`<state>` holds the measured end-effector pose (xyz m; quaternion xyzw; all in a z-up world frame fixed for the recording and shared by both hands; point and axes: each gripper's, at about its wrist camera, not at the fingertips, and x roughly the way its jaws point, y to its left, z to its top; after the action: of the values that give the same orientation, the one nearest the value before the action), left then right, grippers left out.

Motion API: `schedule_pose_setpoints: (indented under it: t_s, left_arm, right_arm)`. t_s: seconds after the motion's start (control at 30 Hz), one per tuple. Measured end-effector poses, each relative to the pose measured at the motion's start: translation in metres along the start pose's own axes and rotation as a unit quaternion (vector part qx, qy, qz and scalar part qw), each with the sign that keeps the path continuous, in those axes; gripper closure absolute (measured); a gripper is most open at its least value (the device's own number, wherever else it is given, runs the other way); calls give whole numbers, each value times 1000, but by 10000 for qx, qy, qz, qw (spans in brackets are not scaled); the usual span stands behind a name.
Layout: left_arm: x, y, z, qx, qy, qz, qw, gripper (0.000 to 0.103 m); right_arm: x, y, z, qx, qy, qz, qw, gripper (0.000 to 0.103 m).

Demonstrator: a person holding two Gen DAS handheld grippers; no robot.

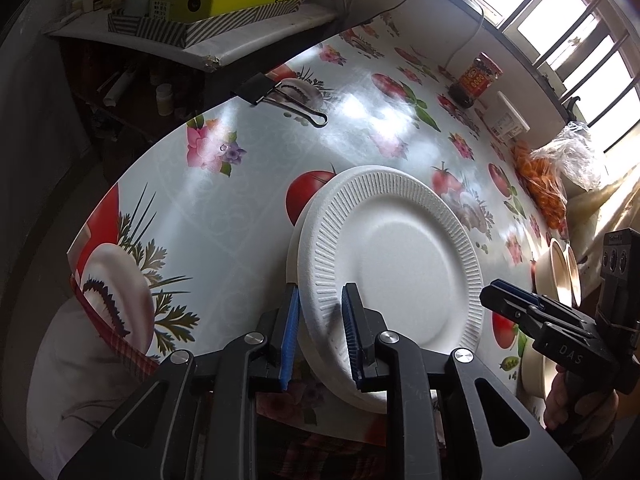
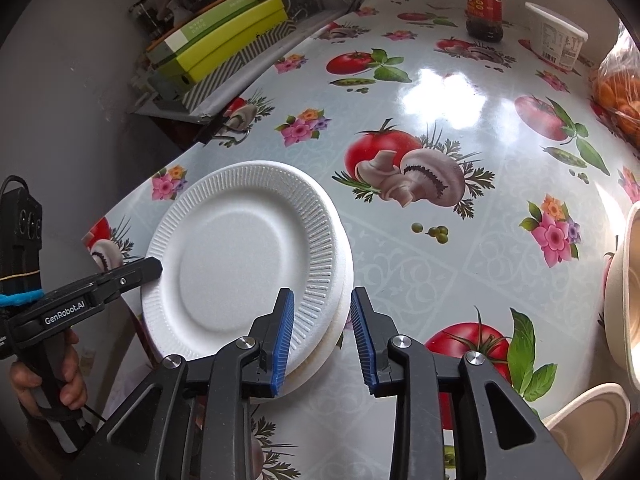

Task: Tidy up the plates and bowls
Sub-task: 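Open the right gripper to release the plate onto the stack, then withdraw the right gripper and move it to a beige paper bowl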

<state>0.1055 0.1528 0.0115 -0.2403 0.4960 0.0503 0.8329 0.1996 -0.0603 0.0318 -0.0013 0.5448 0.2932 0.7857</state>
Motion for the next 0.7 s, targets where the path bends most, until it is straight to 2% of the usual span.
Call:
schedule_pose_setpoints:
  t_s: [0.17,0.37,0.7]
  left_arm:
    - [-7,-2,-2,102,-154,164,9997,79]
    - [-16,-14,-5,361,-318,361,9982,79]
    - [-41,-35,-9,620,-722,247,9952,79]
  right_arm:
    - [-7,-1,-2,-21,-136,8,9999,67]
    - [-19,-4,-4,55,-341,55,9994,65]
    - [-48,-4,-11,77,-740,104,9972,62]
